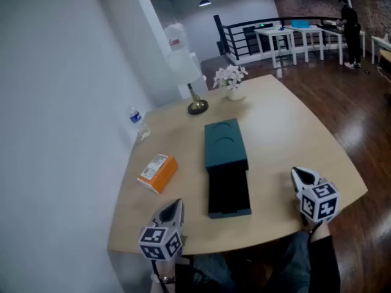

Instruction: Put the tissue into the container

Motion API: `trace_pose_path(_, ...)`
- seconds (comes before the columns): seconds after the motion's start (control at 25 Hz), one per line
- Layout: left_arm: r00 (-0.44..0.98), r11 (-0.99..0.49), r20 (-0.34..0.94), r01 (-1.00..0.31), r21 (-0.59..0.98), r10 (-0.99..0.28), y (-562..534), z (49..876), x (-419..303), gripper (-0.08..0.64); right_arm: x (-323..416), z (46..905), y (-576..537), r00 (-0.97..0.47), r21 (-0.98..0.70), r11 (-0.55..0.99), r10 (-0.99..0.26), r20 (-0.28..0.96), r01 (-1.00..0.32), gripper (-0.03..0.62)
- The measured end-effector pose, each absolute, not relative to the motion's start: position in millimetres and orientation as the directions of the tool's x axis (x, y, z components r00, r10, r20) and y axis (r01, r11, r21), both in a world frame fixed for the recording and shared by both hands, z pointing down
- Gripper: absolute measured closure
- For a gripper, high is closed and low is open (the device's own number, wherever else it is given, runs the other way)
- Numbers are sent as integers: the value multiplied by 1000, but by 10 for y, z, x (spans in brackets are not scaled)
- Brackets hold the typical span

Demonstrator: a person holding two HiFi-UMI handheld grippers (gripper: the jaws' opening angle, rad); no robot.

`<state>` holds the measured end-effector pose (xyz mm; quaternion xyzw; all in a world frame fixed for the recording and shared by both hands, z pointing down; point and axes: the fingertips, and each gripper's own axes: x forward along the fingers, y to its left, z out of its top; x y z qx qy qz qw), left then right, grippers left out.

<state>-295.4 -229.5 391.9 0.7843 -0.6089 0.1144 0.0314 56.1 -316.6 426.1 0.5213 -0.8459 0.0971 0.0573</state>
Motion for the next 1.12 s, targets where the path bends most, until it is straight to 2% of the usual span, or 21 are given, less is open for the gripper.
trace_pose_path(0.12,210,-255,216,-944,-209,-954,-2529,3514,-3215,560,643,4240,-3164,-437,-92,428,-877,198,-899,586)
trace_pose_path(0.2,197,-271,268,-922,-276,-943,-2787,3346,-3438,550,669,4221,-3168,-433,-87,424,-880,197,-902,586)
trace_pose_path(0.24,195,-291,317,-911,-293,-928,-2937,3330,-3553,476,673,4215,-3171,-432,-86,424,-880,197,-902,586)
trace_pose_path(0.32,190,-342,435,-890,-303,-880,-3236,3419,-3760,216,671,4211,-3175,-435,-86,427,-878,199,-900,586)
trace_pose_path(0.36,183,-360,484,-882,-304,-856,-3369,3486,-3849,131,668,4210,-3176,-436,-86,428,-877,199,-900,586)
trace_pose_path(0.44,168,-385,558,-873,-298,-812,-3587,3628,-3985,77,663,4215,-3169,-437,-88,428,-877,200,-899,586)
trace_pose_path(0.6,168,-445,688,-861,-247,-706,-3872,3964,-4157,28,661,4210,-3148,-438,-92,428,-876,201,-899,586)
trace_pose_path(0.76,151,-452,750,-866,-213,-644,-4024,4228,-4334,28,653,4205,-3145,-439,-92,430,-875,201,-898,586)
trace_pose_path(0.92,171,-470,783,-866,-169,-598,-3997,4455,-4336,28,649,4204,-3141,-446,-90,437,-872,203,-895,586)
trace_pose_path(1.12,160,-432,766,-887,-165,-623,-3998,4533,-4394,49,658,4203,-3134,-440,-91,431,-875,201,-898,586)
